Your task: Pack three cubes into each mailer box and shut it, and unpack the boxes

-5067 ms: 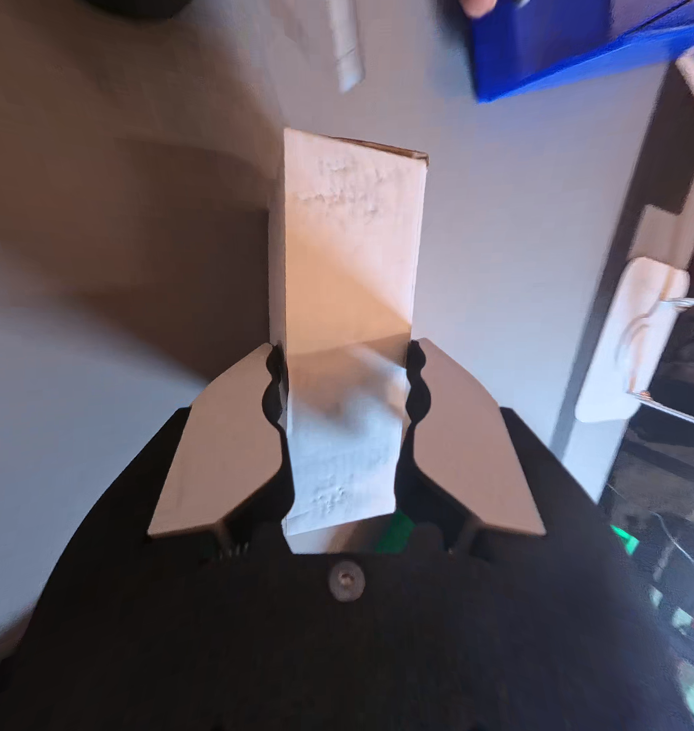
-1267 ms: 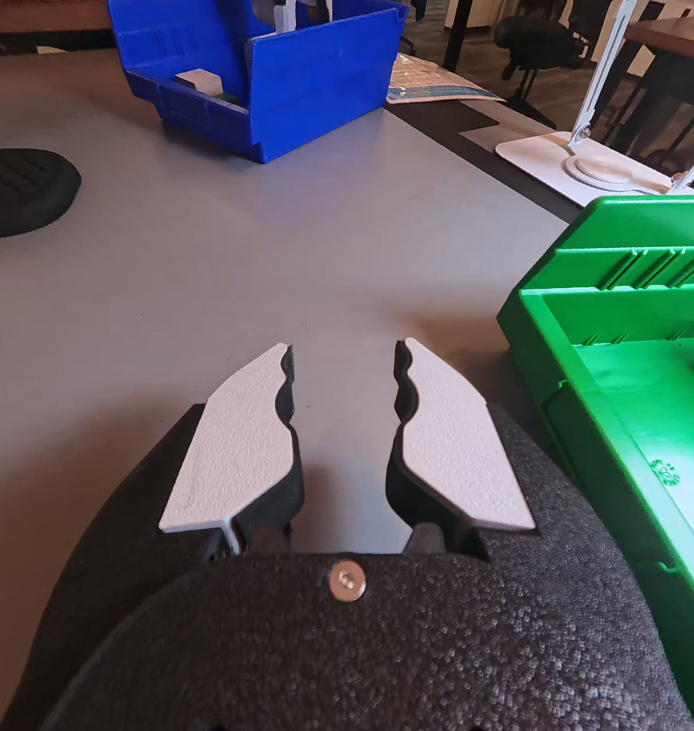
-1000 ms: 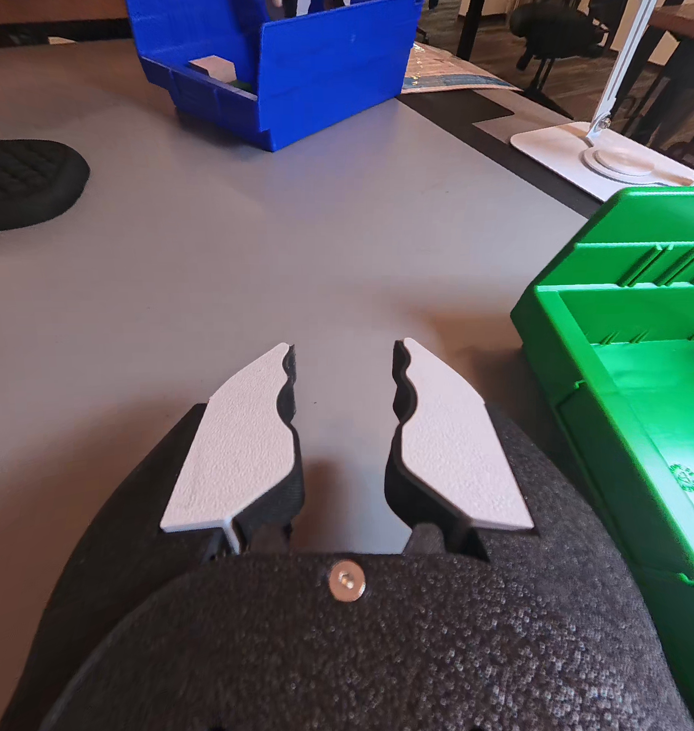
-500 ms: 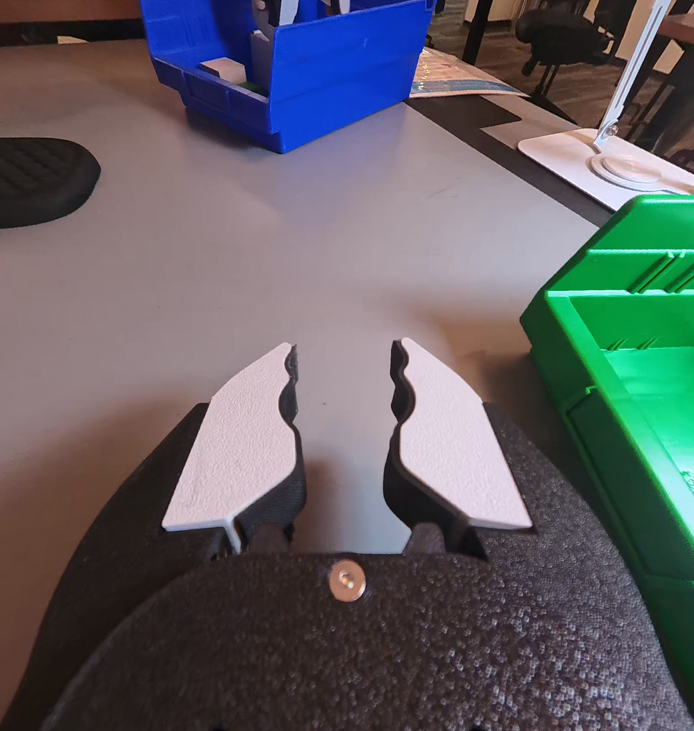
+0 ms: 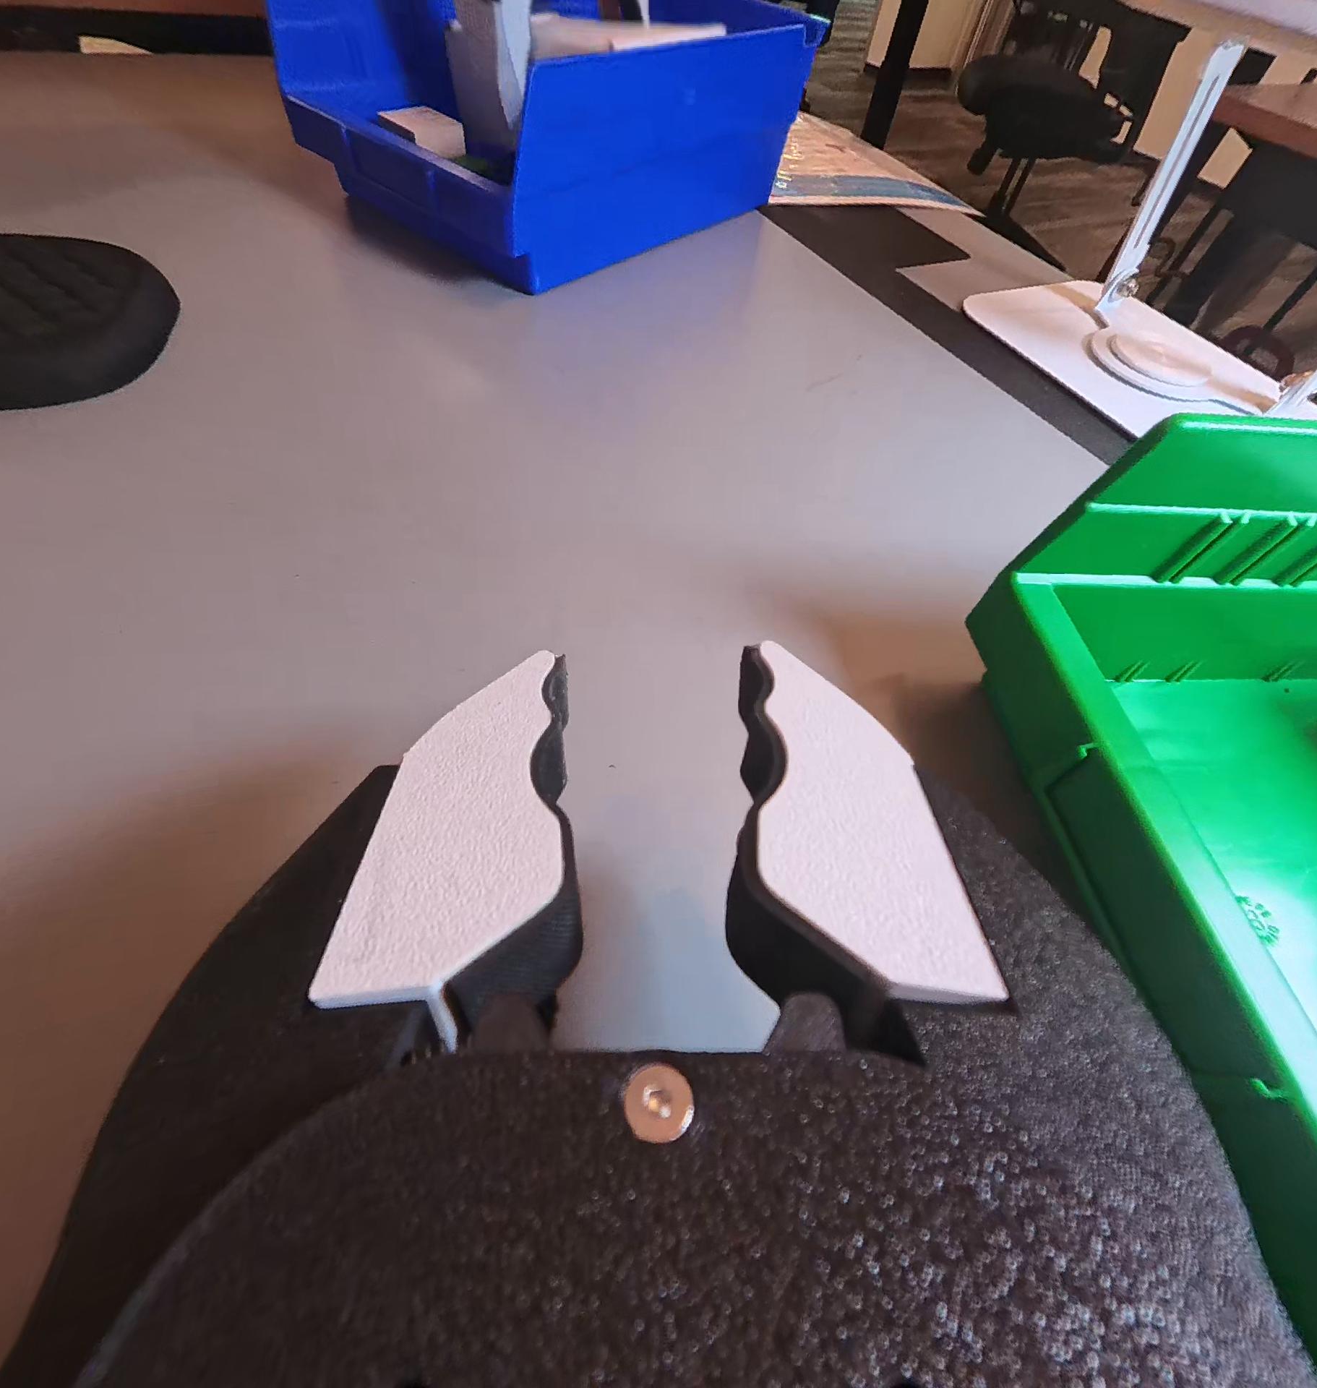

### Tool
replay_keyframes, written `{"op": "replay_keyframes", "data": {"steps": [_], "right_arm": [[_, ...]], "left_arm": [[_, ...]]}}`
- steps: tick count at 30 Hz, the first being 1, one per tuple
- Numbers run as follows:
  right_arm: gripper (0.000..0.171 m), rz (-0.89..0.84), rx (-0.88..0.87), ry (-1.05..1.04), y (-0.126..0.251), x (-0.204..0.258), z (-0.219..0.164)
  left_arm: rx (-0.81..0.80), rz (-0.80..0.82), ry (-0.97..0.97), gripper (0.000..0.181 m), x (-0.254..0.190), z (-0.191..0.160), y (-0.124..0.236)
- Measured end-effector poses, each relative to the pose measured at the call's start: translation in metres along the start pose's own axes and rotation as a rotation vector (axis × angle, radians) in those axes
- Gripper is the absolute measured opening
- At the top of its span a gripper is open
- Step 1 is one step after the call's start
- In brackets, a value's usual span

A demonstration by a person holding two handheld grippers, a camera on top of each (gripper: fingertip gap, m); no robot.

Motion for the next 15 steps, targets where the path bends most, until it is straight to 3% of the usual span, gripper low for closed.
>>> {"op": "replay_keyframes", "data": {"steps": [5,9,12,15], "right_arm": [[0.045,-0.024,0.002,0.057,0.001,0.004,0.003],[0.045,-0.066,-0.037,0.176,0.000,0.016,0.014],[0.051,-0.075,-0.081,0.310,-0.004,0.036,0.027],[0.057,-0.102,-0.131,0.483,-0.006,0.057,0.046]], "left_arm": [[-0.231,0.065,-0.015,0.134,-0.031,0.003,0.088],[-0.443,-0.006,-0.128,0.134,-0.102,0.028,0.151],[-0.572,-0.135,-0.265,0.135,-0.174,0.057,0.164],[-0.643,-0.275,-0.355,0.134,-0.233,0.084,0.147]]}}
Point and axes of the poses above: each gripper's, where its closed fingertips meet, y back along the fingers, z out of its top, x = y × z across the jaws, the point moved 7 cm from there along y, back along the fingers, and after that the axes turned 1 degree about z, right-handed, at the moved point
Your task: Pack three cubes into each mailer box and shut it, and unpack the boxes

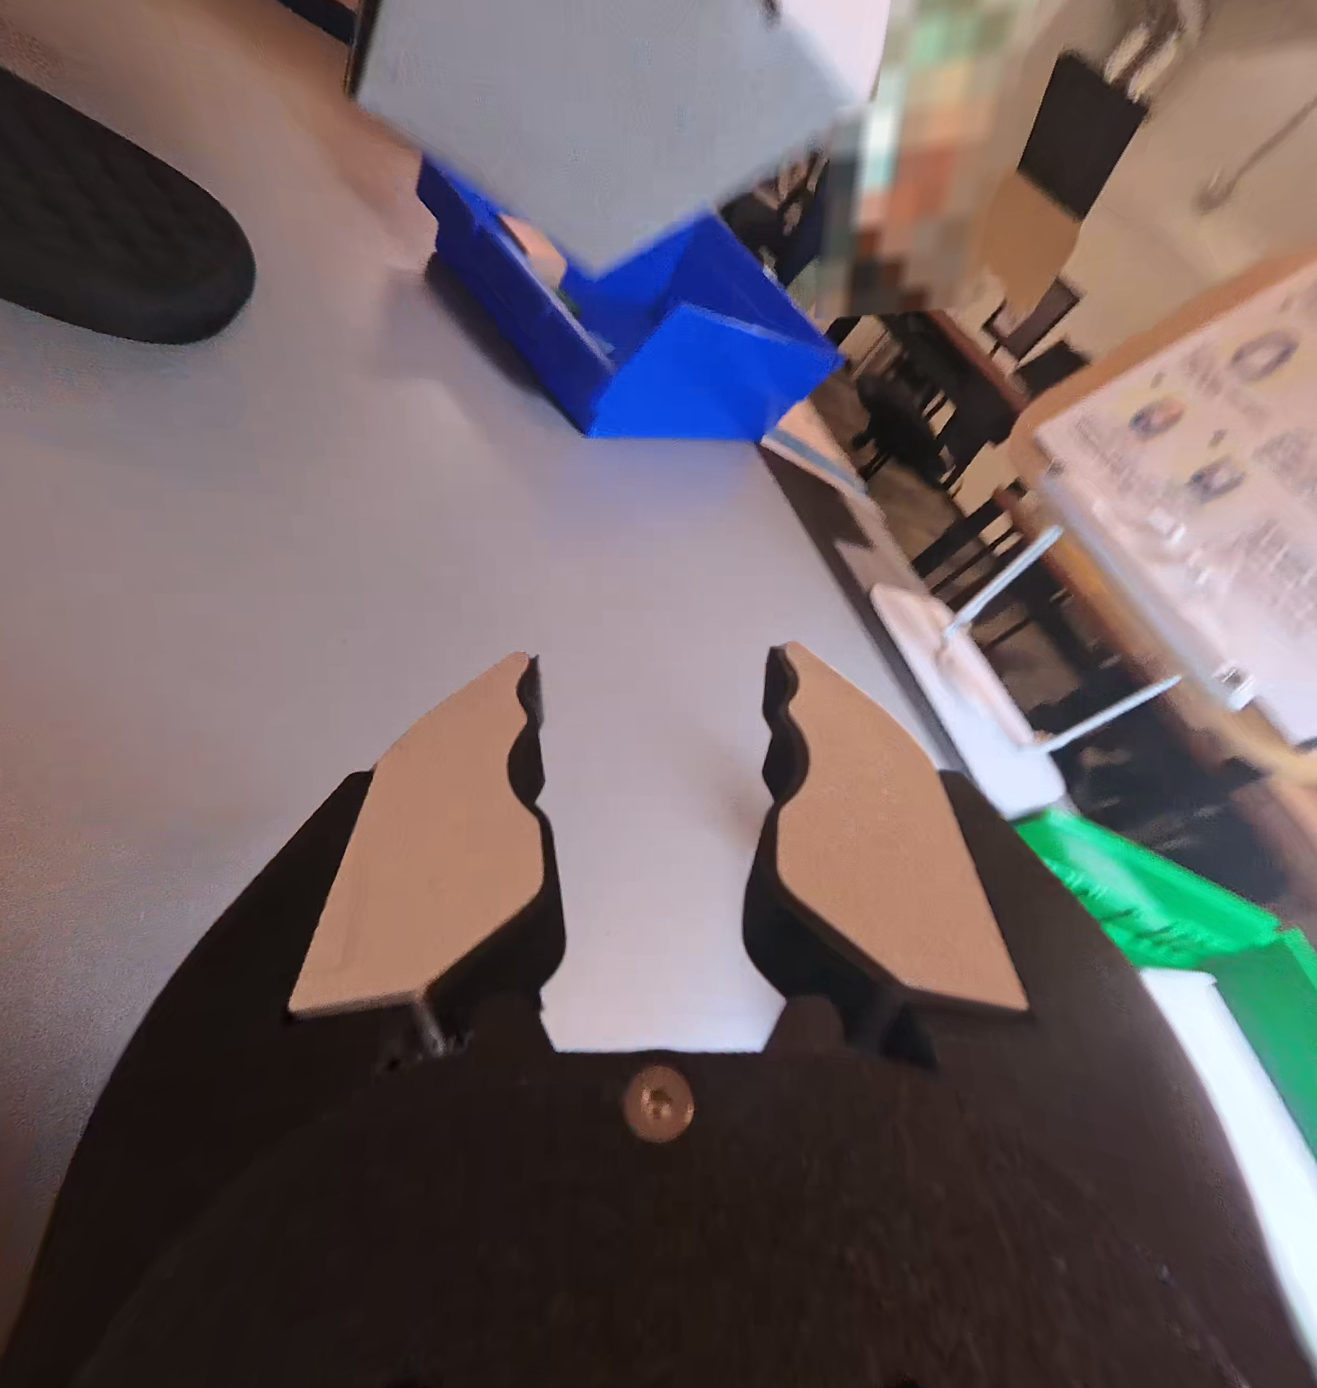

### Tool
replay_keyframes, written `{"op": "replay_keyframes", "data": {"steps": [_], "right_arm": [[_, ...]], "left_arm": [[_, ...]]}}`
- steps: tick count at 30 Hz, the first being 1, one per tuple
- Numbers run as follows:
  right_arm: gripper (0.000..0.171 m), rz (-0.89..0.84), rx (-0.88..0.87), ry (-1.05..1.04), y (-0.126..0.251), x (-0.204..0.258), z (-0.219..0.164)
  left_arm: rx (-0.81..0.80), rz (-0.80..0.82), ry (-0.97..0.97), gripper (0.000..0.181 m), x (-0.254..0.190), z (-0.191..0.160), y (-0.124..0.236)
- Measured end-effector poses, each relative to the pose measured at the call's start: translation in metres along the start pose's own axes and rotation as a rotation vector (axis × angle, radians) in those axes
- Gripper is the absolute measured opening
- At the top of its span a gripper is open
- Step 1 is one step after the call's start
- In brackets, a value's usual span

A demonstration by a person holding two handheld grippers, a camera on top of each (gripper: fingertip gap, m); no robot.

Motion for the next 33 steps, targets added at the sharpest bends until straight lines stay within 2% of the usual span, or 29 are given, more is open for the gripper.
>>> {"op": "replay_keyframes", "data": {"steps": [5,8,11,16,20,22,24,26,27,28,31,33], "right_arm": [[0.068,-0.001,-0.023,0.335,-0.002,0.012,0.052],[0.075,0.025,0.063,0.548,-0.015,0.027,0.062],[0.081,-0.021,0.112,0.663,-0.031,0.032,0.059],[0.079,-0.039,0.028,0.608,-0.022,0.022,0.050],[0.091,0.073,0.033,0.552,-0.015,0.023,0.049],[0.086,0.162,0.059,0.566,-0.016,0.035,0.046],[0.080,0.151,0.058,0.587,-0.016,0.044,0.041],[0.079,0.146,0.049,0.492,-0.013,0.035,0.035],[0.079,0.158,0.028,0.385,-0.010,0.025,0.031],[0.079,0.171,0.005,0.262,-0.007,0.013,0.025],[0.078,0.255,-0.108,-0.167,0.002,-0.021,0.004],[0.077,0.272,-0.189,-0.382,0.004,-0.038,-0.008]], "left_arm": [[-0.017,-0.182,-0.024,0.134,-0.032,0.019,-0.076],[0.033,-0.242,-0.021,0.134,-0.031,0.026,-0.102],[0.159,-0.304,-0.064,0.133,-0.032,0.026,-0.121],[0.170,-0.384,-0.038,0.132,-0.029,0.034,-0.126],[0.137,-0.443,-0.044,0.132,-0.032,0.044,-0.137],[0.142,-0.468,-0.075,0.131,-0.036,0.049,-0.144],[0.146,-0.465,-0.119,0.131,-0.036,0.051,-0.147],[0.074,-0.417,-0.096,0.118,-0.028,0.057,-0.143],[0.001,-0.391,-0.081,0.104,-0.023,0.061,-0.135],[-0.087,-0.327,-0.062,0.098,-0.017,0.066,-0.126],[-0.312,-0.109,-0.028,0.105,-0.007,0.065,-0.099],[-0.414,0.017,-0.001,0.106,-0.008,0.054,-0.096]]}}
Point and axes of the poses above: each gripper's, where its closed fingertips meet, y back along the fingers, z out of its top, x = y × z across the jaws, the point moved 7 cm from there along y, back along the fingers, and after that the axes turned 1 degree about z, right-handed, at the moved point
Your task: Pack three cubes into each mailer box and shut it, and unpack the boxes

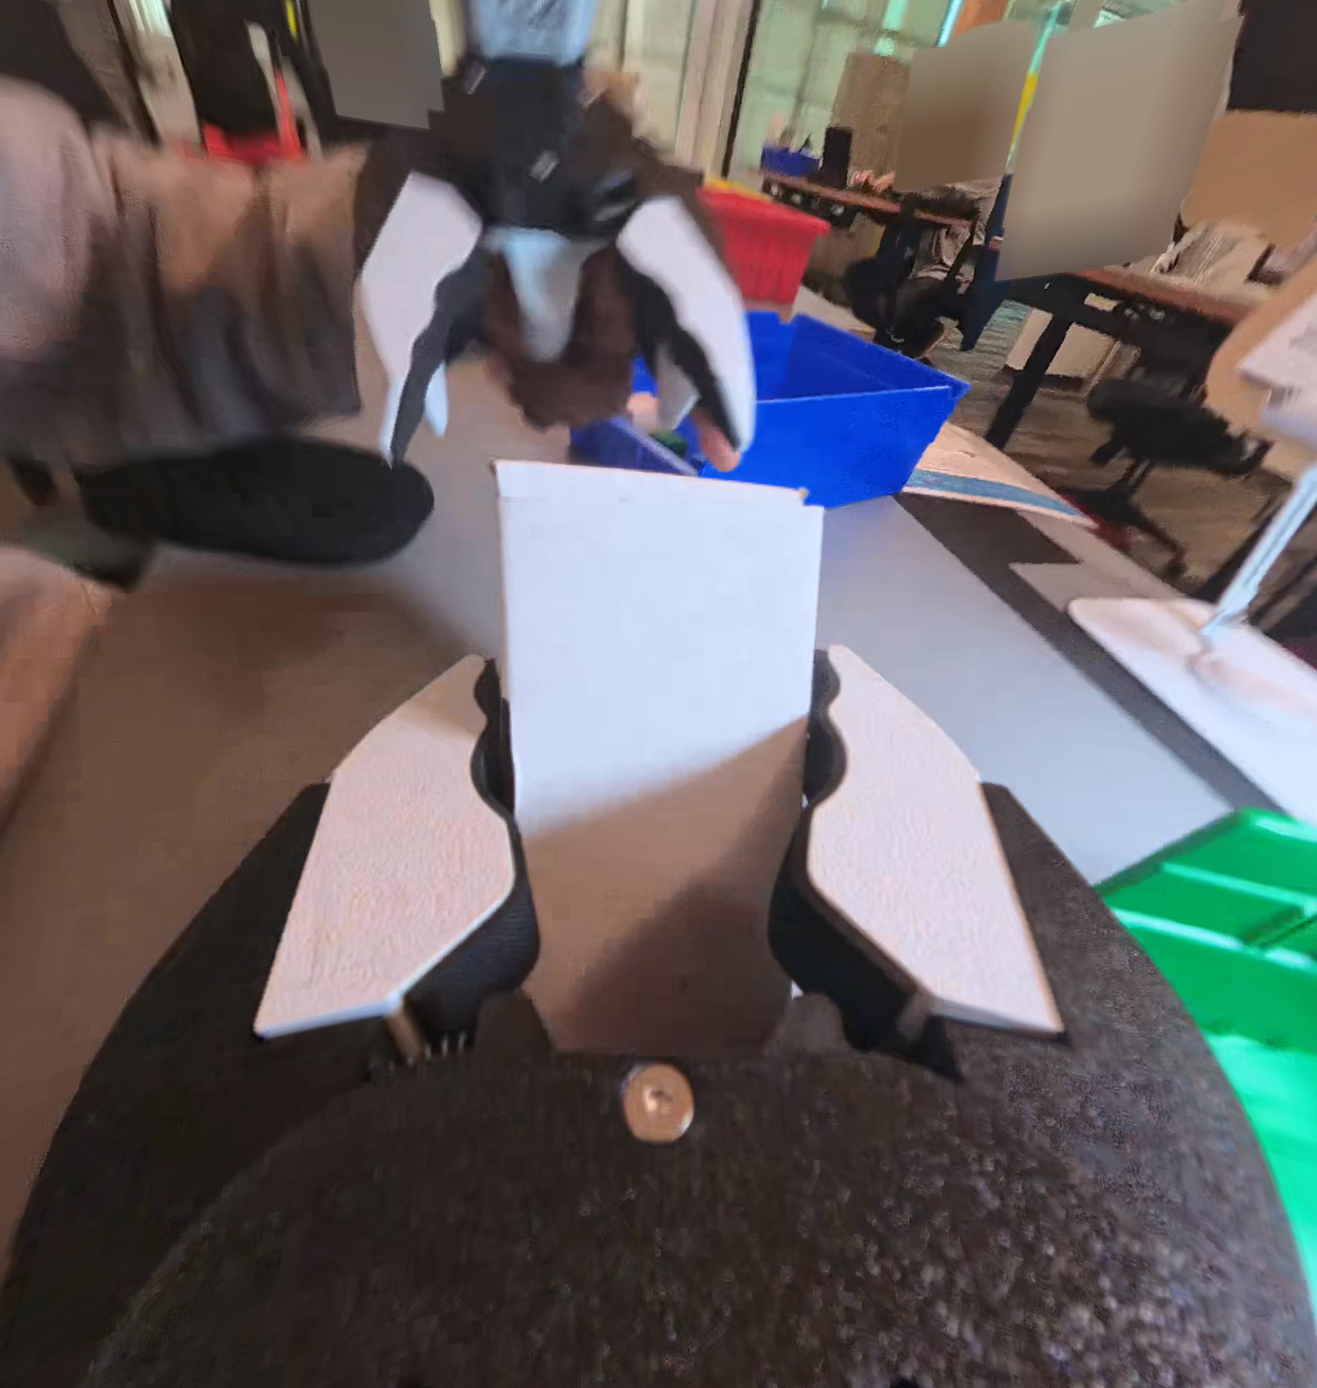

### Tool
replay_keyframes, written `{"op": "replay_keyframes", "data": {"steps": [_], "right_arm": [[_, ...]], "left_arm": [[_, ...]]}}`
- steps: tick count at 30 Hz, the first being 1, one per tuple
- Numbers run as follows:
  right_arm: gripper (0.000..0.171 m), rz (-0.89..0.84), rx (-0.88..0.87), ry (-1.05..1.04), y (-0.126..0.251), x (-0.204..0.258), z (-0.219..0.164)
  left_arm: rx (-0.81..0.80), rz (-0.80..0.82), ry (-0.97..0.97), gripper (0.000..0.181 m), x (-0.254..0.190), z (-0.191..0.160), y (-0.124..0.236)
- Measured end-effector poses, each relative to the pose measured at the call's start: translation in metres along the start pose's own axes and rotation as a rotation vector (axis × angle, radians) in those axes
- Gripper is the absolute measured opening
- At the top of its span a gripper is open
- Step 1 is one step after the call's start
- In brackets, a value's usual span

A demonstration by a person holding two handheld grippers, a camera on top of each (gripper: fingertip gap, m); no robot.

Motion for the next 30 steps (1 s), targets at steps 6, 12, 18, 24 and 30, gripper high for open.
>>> {"op": "replay_keyframes", "data": {"steps": [6,12,18,24,30], "right_arm": [[0.078,0.119,-0.037,-0.247,-0.014,-0.007,-0.020],[0.078,0.136,0.285,-0.097,-0.037,0.015,-0.052],[0.078,-0.039,0.207,-0.046,-0.022,0.004,-0.019],[0.064,-0.296,0.263,0.300,-0.024,0.015,0.014],[0.052,-0.373,0.324,0.499,-0.043,0.033,0.027]], "left_arm": [[-0.148,0.199,0.307,0.105,0.003,-0.073,-0.026],[-0.115,0.167,0.223,0.097,-0.009,-0.076,-0.039],[-0.048,0.286,0.194,0.092,-0.008,-0.076,-0.031],[-0.022,0.344,0.284,0.091,-0.001,-0.078,-0.031],[-0.008,0.361,0.274,0.092,-0.004,-0.079,-0.037]]}}
Point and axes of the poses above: each gripper's, where its closed fingertips meet, y back along the fingers, z out of its top, x = y × z across the jaws, the point moved 7 cm from there along y, back along the fingers, and after that the axes turned 1 degree about z, right-handed, at the moved point
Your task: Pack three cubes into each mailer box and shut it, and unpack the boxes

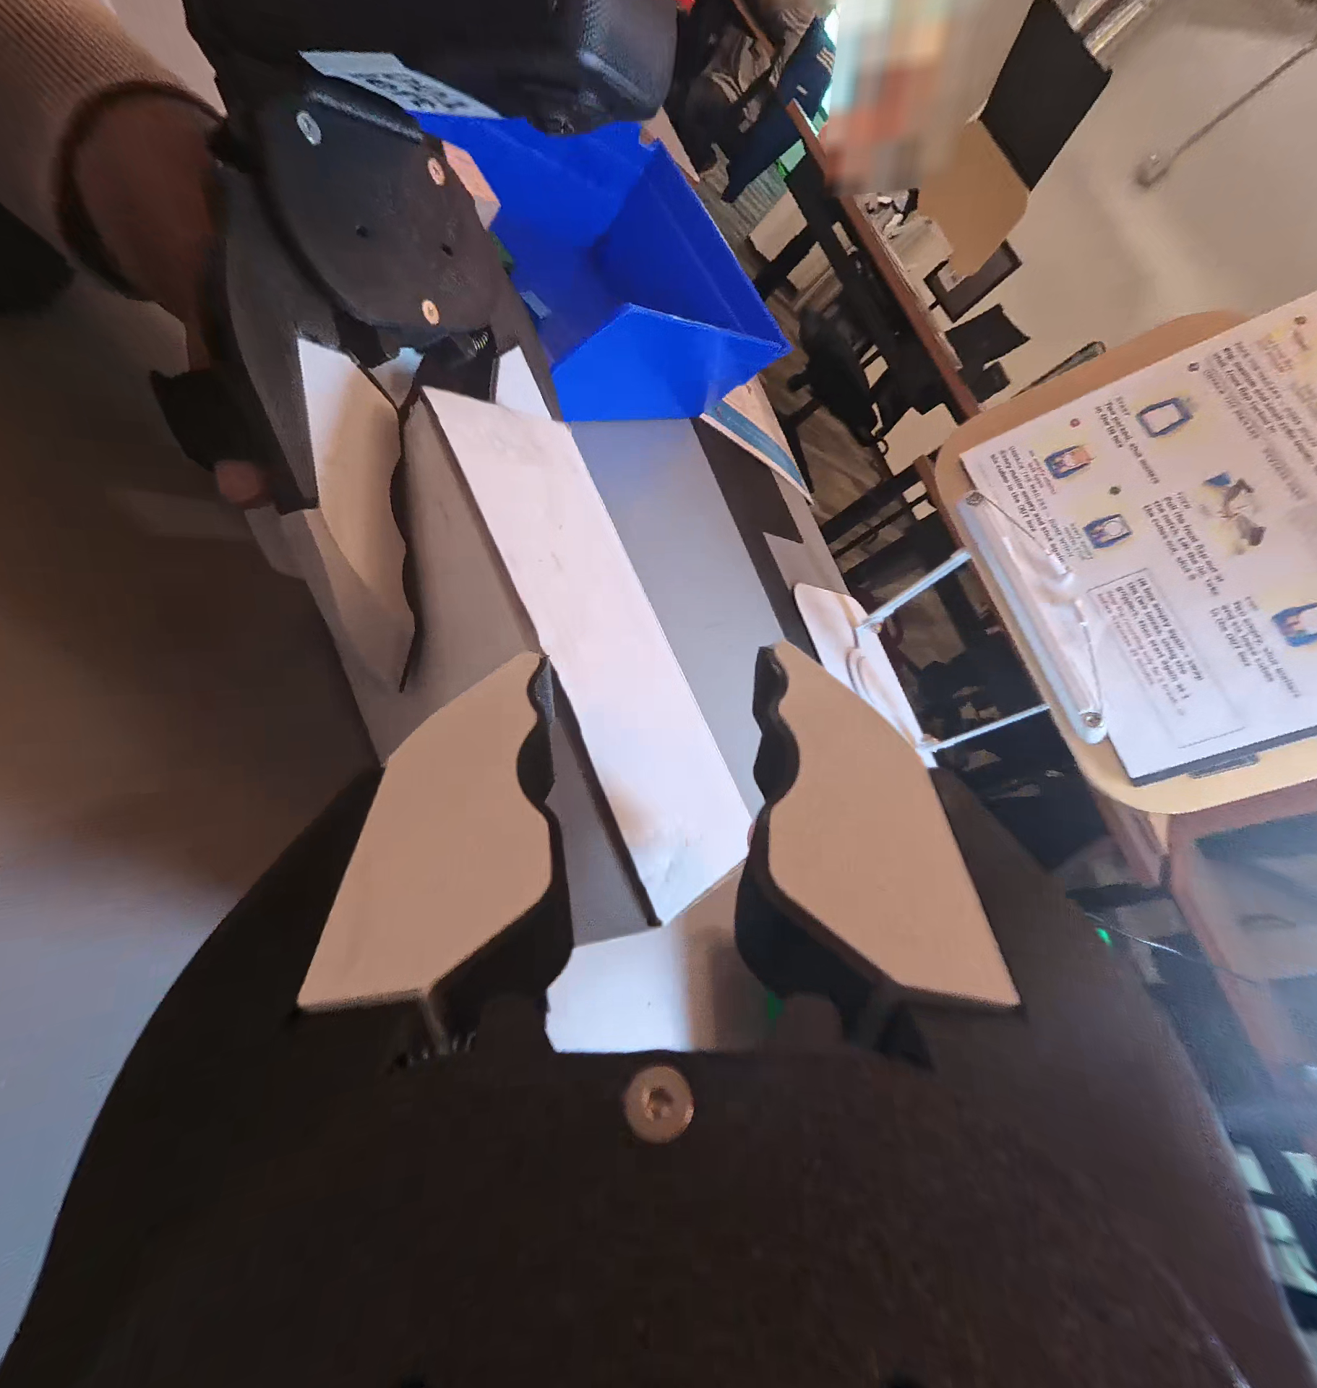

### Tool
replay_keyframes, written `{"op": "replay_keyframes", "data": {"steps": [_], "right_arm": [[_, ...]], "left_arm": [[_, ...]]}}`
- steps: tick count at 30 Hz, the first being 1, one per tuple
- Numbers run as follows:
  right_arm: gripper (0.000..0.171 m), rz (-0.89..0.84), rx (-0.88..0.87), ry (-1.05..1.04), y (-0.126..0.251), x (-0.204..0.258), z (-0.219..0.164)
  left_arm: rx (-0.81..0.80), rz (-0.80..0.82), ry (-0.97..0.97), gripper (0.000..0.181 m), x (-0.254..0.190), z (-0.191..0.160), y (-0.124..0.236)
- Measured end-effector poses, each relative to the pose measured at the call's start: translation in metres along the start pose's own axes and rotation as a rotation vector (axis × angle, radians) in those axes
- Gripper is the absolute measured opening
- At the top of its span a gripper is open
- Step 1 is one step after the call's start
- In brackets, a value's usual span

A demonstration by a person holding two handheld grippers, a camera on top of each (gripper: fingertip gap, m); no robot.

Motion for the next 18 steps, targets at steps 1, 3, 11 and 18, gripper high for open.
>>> {"op": "replay_keyframes", "data": {"steps": [1,3,11,18], "right_arm": [[0.050,-0.013,0.012,0.025,-0.001,0.001,0.000],[0.045,-0.037,0.015,0.073,-0.001,0.002,-0.001],[0.042,-0.083,0.042,0.213,-0.002,0.005,0.004],[0.044,-0.064,0.146,0.310,-0.007,0.000,0.014]], "left_arm": [[-0.010,0.011,-0.003,0.092,0.001,0.000,0.000],[-0.045,0.019,-0.014,0.091,0.002,0.001,0.000],[-0.015,0.034,-0.075,0.087,0.001,0.002,0.000],[0.040,0.016,-0.079,0.085,-0.001,0.003,0.004]]}}
Point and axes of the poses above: each gripper's, where its closed fingertips meet, y back along the fingers, z out of its top, x = y × z across the jaws, the point moved 7 cm from there along y, back along the fingers, and after that the axes turned 1 degree about z, right-handed, at the moved point
